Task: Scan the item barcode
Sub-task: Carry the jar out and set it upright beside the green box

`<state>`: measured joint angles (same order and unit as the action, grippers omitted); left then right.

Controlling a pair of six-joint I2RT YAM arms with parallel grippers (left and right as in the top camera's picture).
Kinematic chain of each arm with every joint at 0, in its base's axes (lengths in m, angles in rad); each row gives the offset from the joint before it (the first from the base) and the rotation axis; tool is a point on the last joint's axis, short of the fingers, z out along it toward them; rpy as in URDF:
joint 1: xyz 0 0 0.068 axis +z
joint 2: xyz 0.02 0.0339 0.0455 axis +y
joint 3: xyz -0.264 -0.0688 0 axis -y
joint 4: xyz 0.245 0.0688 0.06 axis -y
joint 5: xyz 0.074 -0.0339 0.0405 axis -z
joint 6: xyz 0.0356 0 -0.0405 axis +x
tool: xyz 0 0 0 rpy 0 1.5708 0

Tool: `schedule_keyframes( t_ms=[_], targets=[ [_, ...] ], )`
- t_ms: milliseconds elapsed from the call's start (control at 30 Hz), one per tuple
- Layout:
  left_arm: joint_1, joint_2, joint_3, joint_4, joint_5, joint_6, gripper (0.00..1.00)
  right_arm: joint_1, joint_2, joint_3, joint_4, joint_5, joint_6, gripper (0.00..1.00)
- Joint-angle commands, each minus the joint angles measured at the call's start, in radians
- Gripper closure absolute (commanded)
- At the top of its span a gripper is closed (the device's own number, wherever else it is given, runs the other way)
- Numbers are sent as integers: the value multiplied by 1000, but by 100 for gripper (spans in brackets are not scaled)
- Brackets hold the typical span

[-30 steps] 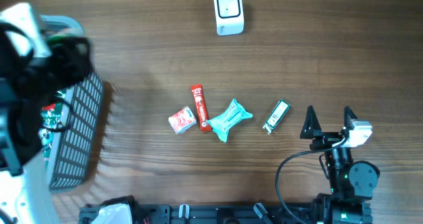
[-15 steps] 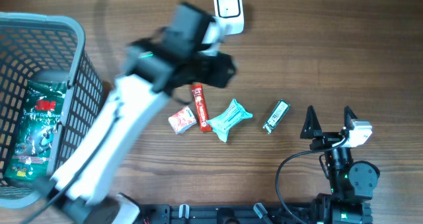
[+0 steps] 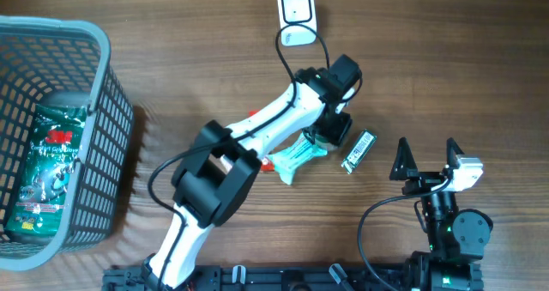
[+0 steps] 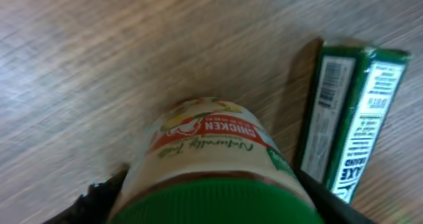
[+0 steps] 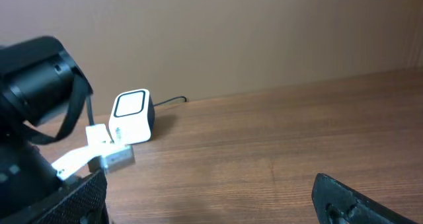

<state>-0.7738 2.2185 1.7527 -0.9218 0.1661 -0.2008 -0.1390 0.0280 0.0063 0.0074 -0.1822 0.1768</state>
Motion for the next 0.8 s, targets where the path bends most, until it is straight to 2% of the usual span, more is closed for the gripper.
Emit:
schedule_keyframes(
  t_ms=[0,67,267,467,633,700,767],
  targets=[
    [-12,-26,14,13,4,14,10,4,-3,-1,6,6,-18,0],
    [-10,-32,30,5,-20,13,0,4,-4,-1,6,6,-18,0],
    [-1,-154,175,-189,-185,13,0,4,-4,-1,6,6,-18,0],
    [13,-390,229,-373,-320,1,0,4,-4,-1,6,6,-18,0],
    [87,-608,229,-460,-512,-162,0,4,-4,-1,6,6,-18,1],
    [157,-681,229,-471,-571,-221,0,4,-4,-1,6,6,-18,0],
    [295,-761,229,-471,-599,-309,0,4,-4,-1,6,6,-18,0]
  ],
)
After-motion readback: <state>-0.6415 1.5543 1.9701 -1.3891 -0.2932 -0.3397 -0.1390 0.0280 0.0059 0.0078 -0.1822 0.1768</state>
